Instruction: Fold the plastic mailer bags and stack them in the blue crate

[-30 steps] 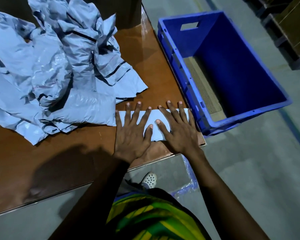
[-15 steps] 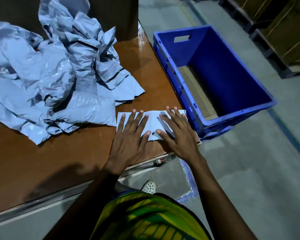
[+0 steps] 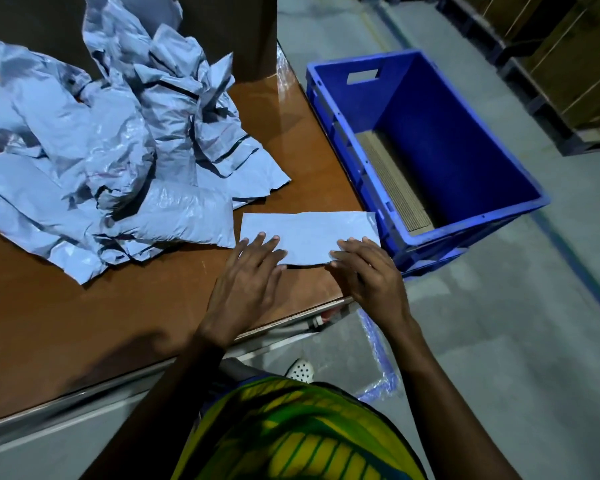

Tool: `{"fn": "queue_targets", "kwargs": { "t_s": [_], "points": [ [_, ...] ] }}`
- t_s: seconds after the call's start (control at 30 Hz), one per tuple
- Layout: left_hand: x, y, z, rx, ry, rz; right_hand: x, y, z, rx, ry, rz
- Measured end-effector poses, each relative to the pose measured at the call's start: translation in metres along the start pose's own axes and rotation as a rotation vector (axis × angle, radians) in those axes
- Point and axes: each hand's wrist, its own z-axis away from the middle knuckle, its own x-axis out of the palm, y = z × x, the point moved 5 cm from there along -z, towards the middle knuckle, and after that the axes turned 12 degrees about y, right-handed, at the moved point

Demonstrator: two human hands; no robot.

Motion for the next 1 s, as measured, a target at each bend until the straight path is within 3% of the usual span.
{"fn": "queue_targets", "kwargs": {
  "t_s": [0.23, 0.3, 0.4, 0.5, 0.57, 0.63, 0.77, 1.0],
  "points": [
    [-0.048, 0.013, -0.071, 0.091, 0.175, -0.077, -0.012, -0.017, -0.058, -0.054, 0.128, 0.149],
    [-0.053, 0.009, -0.091, 0.020, 0.090, -0.078, -0.007, -0.014, -0.082, -0.056, 0.083, 0.184],
    [-0.032, -0.020, -0.097, -0.196, -0.142, -0.047, 0.023, 0.008, -0.104, -0.007, -0.181, 0.250],
    [-0.002, -0.032, -0.082, -0.190, -0.223, -0.165, 0.050, 0.020, -0.098, 0.021, -0.367, 0.266],
    [0.010, -0.028, -0.069, -0.199, -0.156, -0.262, 0.056, 0.013, -0.084, 0.020, -0.347, 0.268],
    [0.016, -0.011, -0.055, -0.202, -0.099, -0.214, 0.058, -0.003, -0.065, 0.052, -0.297, 0.215],
    [0.034, 0.007, -0.023, -0.227, -0.218, -0.139, 0.063, -0.022, -0.026, 0.121, -0.394, 0.221],
    [0.044, 0.001, -0.016, -0.214, -0.318, -0.265, 0.069, -0.008, -0.019, 0.175, -0.414, 0.303]
  ]
}}
